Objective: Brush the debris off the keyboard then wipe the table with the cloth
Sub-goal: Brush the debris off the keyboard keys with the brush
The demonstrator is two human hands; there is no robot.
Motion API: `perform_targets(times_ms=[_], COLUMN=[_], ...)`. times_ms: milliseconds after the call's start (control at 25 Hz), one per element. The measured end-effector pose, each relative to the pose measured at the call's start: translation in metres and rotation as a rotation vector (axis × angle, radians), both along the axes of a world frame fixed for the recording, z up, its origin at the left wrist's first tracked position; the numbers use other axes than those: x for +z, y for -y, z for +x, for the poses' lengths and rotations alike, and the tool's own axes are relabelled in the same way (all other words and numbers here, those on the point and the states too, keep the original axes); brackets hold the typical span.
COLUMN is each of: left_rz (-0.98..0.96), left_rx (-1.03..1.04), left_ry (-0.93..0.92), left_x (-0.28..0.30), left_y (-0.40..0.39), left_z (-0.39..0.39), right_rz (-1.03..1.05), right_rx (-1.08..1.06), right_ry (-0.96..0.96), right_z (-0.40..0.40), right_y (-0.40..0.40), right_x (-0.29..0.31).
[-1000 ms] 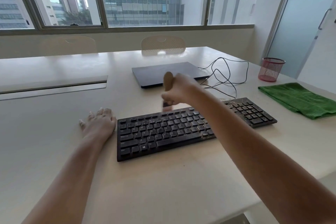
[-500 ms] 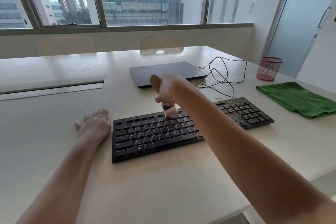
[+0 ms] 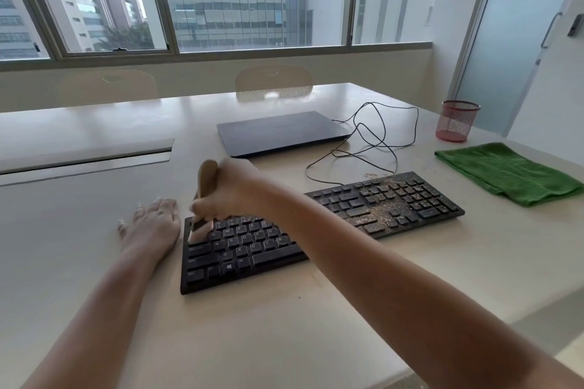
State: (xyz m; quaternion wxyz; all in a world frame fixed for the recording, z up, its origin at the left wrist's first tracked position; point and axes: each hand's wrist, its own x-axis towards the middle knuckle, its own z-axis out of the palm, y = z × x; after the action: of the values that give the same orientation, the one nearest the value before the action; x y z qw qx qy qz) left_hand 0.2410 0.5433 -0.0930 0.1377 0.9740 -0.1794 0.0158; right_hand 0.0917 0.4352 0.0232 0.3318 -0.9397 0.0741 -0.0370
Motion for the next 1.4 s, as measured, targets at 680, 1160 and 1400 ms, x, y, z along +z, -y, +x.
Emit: perform_targets(times_ms=[680,1160,1400], left_rz=[-0.006,-0.004,-0.001], left_rx=[0.010,0.010,0.004], left_ry=[-0.013,0.000,0.008], left_x=[-0.005,-0.005,-0.004], left_y=[0.000,0.000,0.001], left_z=[0.007,0.005,0.003], right_rz=[-0.176,-0.066,-0.264], right_rx=[-0.234,-0.282,-0.497], right_ry=[0.010,0.187,0.054], right_z=[-0.085,-0.123,-0.127], right_y=[0.067,0.082,0.105], right_x=[0.001,-0.034,-0.015])
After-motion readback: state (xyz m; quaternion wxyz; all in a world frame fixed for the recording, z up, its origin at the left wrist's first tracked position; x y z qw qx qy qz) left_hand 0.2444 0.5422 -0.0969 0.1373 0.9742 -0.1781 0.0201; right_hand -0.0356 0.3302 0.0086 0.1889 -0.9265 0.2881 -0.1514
